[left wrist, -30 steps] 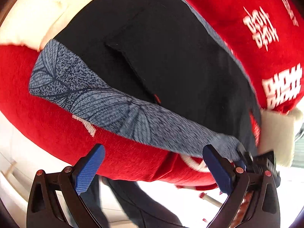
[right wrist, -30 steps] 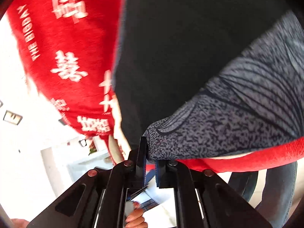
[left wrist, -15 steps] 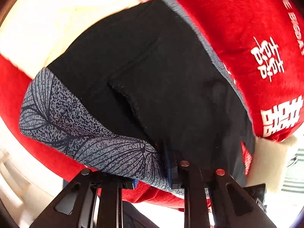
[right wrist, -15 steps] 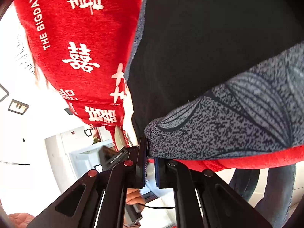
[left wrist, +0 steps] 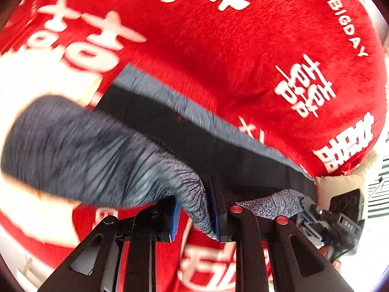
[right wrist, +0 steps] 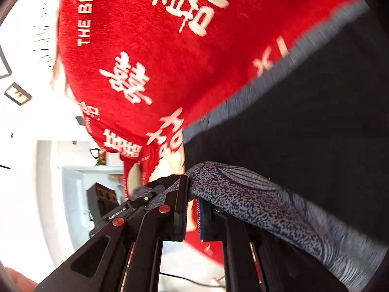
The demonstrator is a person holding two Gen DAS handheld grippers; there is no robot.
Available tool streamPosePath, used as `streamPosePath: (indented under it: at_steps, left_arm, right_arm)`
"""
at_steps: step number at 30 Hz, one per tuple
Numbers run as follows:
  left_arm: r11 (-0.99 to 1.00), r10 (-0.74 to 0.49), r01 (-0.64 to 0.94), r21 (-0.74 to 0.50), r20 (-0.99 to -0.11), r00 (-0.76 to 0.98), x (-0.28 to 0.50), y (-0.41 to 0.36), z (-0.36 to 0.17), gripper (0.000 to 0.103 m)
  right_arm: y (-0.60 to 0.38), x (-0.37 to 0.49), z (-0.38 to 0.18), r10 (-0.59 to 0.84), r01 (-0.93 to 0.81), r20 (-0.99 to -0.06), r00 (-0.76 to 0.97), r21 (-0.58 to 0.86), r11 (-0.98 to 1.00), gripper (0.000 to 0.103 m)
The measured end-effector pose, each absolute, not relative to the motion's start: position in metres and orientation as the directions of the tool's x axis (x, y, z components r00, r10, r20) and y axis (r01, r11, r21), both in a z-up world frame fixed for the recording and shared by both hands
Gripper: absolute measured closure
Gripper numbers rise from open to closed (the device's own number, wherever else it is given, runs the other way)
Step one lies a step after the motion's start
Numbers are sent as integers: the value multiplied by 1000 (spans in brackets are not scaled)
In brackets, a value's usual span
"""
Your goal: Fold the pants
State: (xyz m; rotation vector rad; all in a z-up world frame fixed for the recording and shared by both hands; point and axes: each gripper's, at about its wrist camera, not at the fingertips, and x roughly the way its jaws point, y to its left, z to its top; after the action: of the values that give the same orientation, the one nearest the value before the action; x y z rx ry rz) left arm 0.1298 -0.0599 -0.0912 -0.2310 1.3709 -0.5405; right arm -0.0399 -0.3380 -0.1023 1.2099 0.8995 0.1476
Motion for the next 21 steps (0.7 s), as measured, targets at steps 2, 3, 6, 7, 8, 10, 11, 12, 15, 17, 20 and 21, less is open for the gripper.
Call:
streamPosePath:
  at_steps: [2, 3, 6, 7, 8, 10, 11, 12, 15, 17, 20, 21]
  left_arm:
    - [864, -477, 236, -444, -873, 103, 158, -72, -108, 80]
    - [869, -467, 243, -431, -877, 111, 165, -73, -113, 80]
    - [881, -435, 260, -395, -893, 119, 197, -86, -138, 78]
    - [887, -419, 262, -379, -900, 117, 203, -89, -146, 69]
    - [891, -408, 264, -369, -906, 112, 210, -93, -155, 66]
    - [891, -403, 263, -369, -911, 88, 217, -98, -167, 62]
    - [887, -411, 265, -378, -909, 77, 220, -99, -170, 60]
    - [884, -416, 267, -385, -906, 71, 221, -100, -170, 60]
    - [875, -421, 292, -386, -905, 66, 219, -98, -156, 56]
    - [887, -377, 343, -310, -915, 148, 214, -93, -134, 21]
    - [877, -358, 413, -245, -907, 221, 208, -85, -108, 18]
    - [872, -341, 436, -224, -916, 212, 205, -84, -104, 18]
  right_arm:
    - [-350, -8, -113, 537, 368, -555, 635, 829, 422, 96]
    - [-355, 2, -120, 530, 376, -574, 625, 816, 439, 96]
    - [-364, 38, -140, 505, 407, -622, 599, 779, 477, 96]
    - [-367, 47, -148, 499, 423, -637, 588, 768, 481, 96]
    - [-369, 53, -156, 493, 435, -649, 579, 758, 487, 95]
    - [-372, 66, -170, 471, 466, -692, 548, 719, 515, 94]
    - [-372, 71, -177, 460, 485, -712, 531, 700, 524, 94]
    - [-373, 75, -184, 448, 502, -727, 520, 685, 528, 94]
    - [-375, 77, -193, 429, 535, -746, 509, 665, 521, 91]
    - [-375, 78, -190, 423, 546, -751, 506, 659, 517, 76]
    - [-372, 86, -173, 433, 515, -733, 525, 679, 523, 25]
    - [-372, 88, -167, 436, 506, -725, 533, 686, 523, 20]
